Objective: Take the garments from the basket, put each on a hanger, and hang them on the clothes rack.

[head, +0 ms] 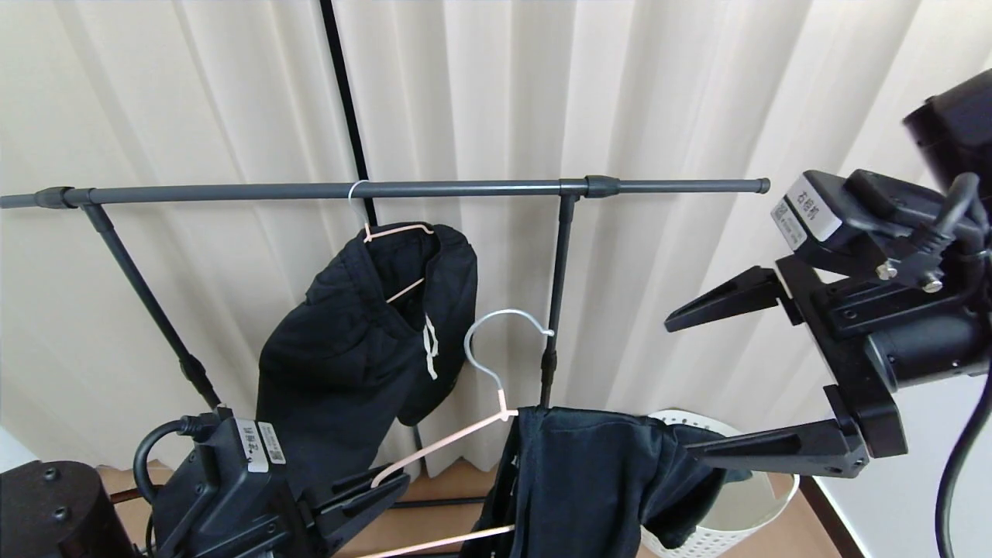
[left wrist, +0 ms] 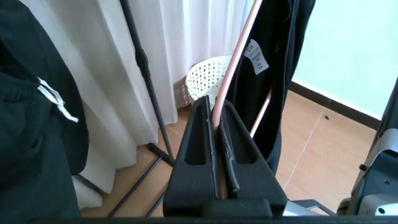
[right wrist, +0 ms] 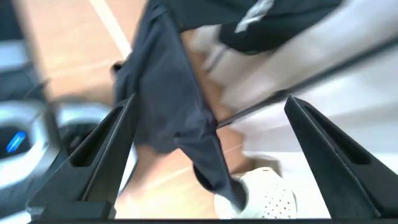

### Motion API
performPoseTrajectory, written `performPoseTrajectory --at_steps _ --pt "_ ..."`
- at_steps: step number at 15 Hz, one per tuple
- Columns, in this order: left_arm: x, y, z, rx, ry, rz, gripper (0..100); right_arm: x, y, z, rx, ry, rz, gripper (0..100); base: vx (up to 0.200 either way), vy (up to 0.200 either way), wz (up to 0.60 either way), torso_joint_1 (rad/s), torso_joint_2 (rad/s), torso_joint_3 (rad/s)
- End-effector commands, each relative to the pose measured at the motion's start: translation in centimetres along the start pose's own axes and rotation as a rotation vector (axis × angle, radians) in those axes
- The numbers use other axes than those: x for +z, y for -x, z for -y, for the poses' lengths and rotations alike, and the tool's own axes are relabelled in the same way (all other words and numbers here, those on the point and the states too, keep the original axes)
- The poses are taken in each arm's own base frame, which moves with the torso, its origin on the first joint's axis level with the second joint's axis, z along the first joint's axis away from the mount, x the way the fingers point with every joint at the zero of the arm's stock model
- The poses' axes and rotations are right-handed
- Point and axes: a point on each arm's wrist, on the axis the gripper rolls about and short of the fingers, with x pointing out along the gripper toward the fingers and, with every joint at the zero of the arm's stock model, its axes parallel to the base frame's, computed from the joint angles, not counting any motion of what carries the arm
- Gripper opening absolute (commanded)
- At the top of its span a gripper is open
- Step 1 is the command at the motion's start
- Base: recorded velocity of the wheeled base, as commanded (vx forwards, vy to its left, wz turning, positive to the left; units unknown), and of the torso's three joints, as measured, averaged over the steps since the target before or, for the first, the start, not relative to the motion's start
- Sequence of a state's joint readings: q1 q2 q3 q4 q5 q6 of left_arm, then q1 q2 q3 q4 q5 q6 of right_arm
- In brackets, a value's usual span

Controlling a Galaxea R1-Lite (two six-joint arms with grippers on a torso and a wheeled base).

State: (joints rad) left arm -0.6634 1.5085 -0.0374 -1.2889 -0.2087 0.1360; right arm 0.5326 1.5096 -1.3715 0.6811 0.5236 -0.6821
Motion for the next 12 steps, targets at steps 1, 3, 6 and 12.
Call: performPoseTrajectory --at_steps 1,3,6,12 --pt "-0.1 0.1 0.1 -0.007 -0.001 -0.004 0 -2.0 -3.6 3.1 0.148 -0.035 -0.028 100 0.000 0.000 0.00 0.000 0.00 0.000" --pt "0.1 0.1 0.4 -0.023 -0.005 0.005 0 -2.9 -5.0 3.4 0.188 -0.023 -0.047 100 0.000 0.000 0.00 0.000 0.00 0.000" --pt "0.2 0.2 0.4 -0.022 -0.007 0.012 0 -3.3 -6.1 3.8 0.207 -0.037 -0.062 100 0.000 0.000 0.00 0.000 0.00 0.000" --pt "0.3 0.2 0.4 -0.020 -0.006 0.018 0 -3.4 -8.0 3.5 0.262 -0.044 -0.088 100 0.000 0.000 0.00 0.000 0.00 0.000"
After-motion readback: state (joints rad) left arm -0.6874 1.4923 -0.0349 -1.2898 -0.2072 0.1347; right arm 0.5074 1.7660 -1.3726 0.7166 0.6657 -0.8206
